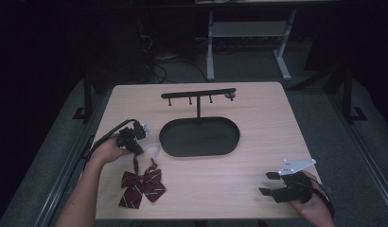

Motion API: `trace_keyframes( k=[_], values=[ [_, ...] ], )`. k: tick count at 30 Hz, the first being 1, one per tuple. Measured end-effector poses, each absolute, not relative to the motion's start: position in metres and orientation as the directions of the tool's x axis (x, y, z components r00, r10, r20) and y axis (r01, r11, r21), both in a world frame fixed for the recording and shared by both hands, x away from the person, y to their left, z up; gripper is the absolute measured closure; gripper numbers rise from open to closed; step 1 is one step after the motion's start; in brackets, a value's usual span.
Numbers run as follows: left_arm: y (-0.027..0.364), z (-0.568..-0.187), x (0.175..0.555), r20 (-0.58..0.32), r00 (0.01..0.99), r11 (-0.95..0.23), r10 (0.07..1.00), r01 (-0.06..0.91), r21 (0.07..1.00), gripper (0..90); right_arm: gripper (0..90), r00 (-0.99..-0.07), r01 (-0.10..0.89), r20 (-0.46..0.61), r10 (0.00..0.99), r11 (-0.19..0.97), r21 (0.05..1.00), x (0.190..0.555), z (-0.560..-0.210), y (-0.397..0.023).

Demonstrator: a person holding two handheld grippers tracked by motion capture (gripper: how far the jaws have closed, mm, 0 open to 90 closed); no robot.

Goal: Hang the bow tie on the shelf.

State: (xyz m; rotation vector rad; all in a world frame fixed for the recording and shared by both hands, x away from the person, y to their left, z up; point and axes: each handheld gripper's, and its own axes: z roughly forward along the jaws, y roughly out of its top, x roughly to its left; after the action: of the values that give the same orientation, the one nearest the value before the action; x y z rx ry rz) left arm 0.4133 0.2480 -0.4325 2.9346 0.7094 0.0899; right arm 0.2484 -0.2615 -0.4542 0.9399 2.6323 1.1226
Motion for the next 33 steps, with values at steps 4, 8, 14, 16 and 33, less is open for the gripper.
trace_keyframes(
  k=[4,8,14,16,33],
  values=[
    [0.247,-0.432,0.411,0.028,0.896,-0.891,0.444,0.437,0.121,87.3,34.0,-0.795,0.499,0.121,0.594,0.528,0.687,0.248,-0.454,-0.262],
    [0.249,-0.43,0.409,0.027,0.896,-0.892,0.442,0.436,0.121,87.6,34.0,-0.798,0.493,0.116,0.591,0.531,0.689,0.248,-0.454,-0.262],
    [0.25,-0.422,0.402,0.038,0.904,-0.899,0.425,0.417,0.137,87.5,34.0,-0.796,0.495,0.116,0.594,0.529,0.69,0.248,-0.454,-0.262],
    [0.25,-0.419,0.399,0.042,0.907,-0.901,0.418,0.409,0.142,87.5,34.0,-0.796,0.495,0.116,0.594,0.53,0.689,0.248,-0.454,-0.262],
    [0.246,-0.399,0.376,0.053,0.933,-0.921,0.357,0.342,0.184,87.5,34.0,-0.791,0.505,0.124,0.599,0.526,0.684,0.249,-0.455,-0.262]
  ],
)
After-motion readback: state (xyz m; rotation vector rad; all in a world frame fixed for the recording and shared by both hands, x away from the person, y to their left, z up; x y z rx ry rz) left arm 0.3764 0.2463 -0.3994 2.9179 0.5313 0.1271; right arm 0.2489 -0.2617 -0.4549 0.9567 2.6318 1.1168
